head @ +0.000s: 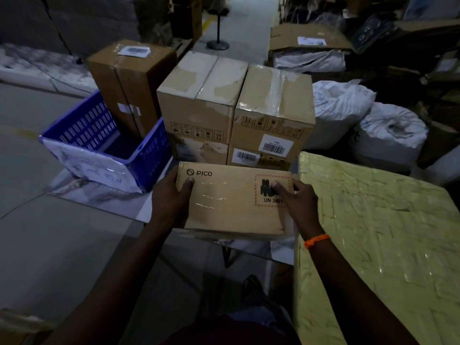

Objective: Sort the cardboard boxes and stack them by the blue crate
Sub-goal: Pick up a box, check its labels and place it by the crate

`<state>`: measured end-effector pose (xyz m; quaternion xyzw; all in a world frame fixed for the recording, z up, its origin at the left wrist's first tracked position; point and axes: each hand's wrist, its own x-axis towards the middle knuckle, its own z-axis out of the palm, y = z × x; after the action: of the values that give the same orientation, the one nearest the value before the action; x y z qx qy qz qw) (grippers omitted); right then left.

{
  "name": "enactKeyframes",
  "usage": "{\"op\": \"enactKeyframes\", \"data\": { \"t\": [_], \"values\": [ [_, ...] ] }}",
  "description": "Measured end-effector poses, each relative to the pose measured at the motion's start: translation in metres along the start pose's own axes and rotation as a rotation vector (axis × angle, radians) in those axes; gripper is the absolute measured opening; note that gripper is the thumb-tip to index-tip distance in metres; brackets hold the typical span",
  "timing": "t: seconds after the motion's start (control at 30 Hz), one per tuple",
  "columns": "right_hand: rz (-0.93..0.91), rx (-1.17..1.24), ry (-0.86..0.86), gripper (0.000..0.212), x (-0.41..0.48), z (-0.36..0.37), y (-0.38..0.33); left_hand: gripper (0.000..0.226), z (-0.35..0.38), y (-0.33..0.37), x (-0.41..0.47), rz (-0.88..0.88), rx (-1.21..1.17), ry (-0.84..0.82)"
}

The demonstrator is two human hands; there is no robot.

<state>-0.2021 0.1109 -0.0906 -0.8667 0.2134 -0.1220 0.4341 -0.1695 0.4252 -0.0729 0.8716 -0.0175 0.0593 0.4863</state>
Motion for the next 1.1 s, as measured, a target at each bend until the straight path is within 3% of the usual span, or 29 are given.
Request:
{"op": "enactKeyframes", "data": {
  "t": [0.2,0.27,0.37,0.47,0.6,0.67,1.1],
  "values": [
    [0.011,-0.159,0.012,0.057,0.015,0.022,0.001,0.040,0.012,-0.011,0.018,0.018,0.090,-0.038],
    [-0.063,-0.311,0.018,0.059,0.010,0.023,-0.003,0.041,0.013,-0.017,0.021,0.065,0.149,-0.058],
    [-0.260,-0.486,0.060,0.069,-0.003,0.027,-0.008,0.062,0.018,-0.023,0.023,0.085,0.326,-0.133],
    [-0.384,-0.570,0.002,0.073,-0.008,0.034,-0.014,0.070,0.023,-0.020,0.020,0.114,0.522,-0.140],
    [-0.564,-0.610,-0.167,0.062,-0.011,0.049,-0.021,0.074,0.031,0.002,0.019,0.260,0.664,-0.308],
    [-0.598,-0.586,-0.168,0.059,-0.014,0.055,-0.021,0.078,0.041,0.009,0.016,0.348,0.699,-0.391],
    [-0.618,-0.549,-0.158,0.056,-0.017,0.053,-0.020,0.068,0.045,0.002,0.010,0.438,0.669,-0.391]
  ]
}}
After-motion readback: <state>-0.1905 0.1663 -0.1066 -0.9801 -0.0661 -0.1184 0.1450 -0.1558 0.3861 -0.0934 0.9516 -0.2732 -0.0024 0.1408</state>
